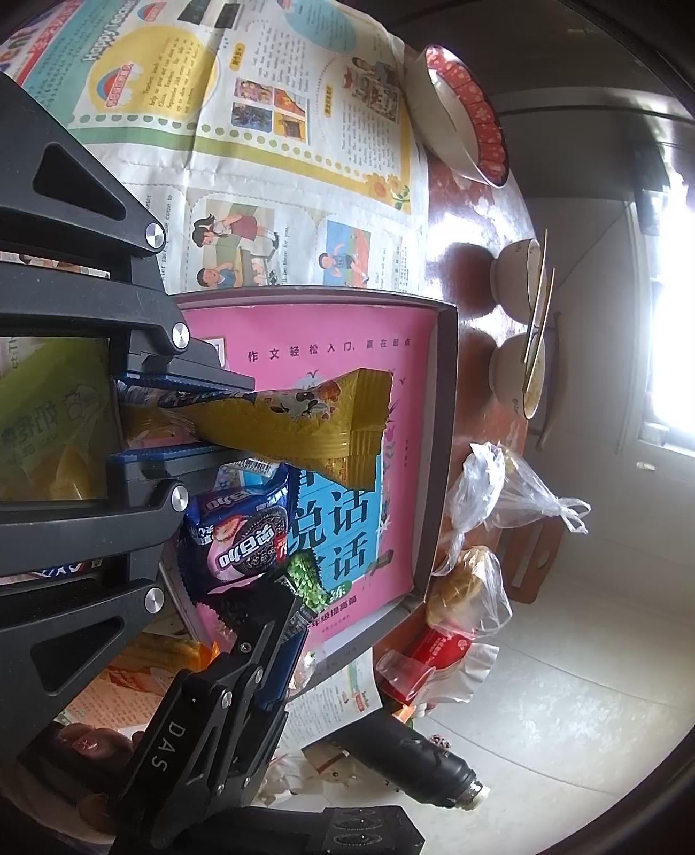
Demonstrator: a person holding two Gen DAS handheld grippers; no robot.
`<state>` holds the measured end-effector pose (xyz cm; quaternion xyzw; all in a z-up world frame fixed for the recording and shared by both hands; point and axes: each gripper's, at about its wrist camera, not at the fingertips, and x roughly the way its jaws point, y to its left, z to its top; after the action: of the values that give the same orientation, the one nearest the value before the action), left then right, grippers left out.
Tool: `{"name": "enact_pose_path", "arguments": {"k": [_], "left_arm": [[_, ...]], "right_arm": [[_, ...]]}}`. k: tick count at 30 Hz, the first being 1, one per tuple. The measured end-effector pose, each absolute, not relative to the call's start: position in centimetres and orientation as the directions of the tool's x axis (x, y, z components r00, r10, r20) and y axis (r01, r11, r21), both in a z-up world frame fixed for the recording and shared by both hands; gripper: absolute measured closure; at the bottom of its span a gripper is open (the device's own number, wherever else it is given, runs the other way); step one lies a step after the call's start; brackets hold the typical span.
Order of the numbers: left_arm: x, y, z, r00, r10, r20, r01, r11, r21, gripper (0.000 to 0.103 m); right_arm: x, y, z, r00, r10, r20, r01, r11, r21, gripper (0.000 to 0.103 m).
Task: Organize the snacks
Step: 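Lower gold bar into tray and open left tool while right tool releases green packet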
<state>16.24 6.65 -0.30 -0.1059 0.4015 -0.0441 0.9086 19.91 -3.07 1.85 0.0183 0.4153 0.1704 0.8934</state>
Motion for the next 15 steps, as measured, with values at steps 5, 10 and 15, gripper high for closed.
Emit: {"name": "enact_pose_path", "arguments": {"k": [5, 10, 15], "left_arm": [[16.13, 6.63, -0.15, 0.674, -0.165, -0.720, -0.007, 0.973, -0.230, 0.085], [15.88, 6.72, 0.01, 0.673, -0.162, -0.722, -0.011, 0.974, -0.228, 0.083], [15.70, 6.70, 0.16, 0.672, -0.159, -0.723, -0.014, 0.974, -0.227, 0.081]], "right_arm": [[19.72, -3.34, 1.89, 0.597, 0.316, -0.737, -0.281, 0.943, 0.178, 0.065], [19.54, -3.58, 1.90, 0.600, 0.313, -0.737, -0.273, 0.945, 0.179, 0.065], [19.52, -3.77, 1.93, 0.601, 0.307, -0.738, -0.262, 0.948, 0.182, 0.065]]}}
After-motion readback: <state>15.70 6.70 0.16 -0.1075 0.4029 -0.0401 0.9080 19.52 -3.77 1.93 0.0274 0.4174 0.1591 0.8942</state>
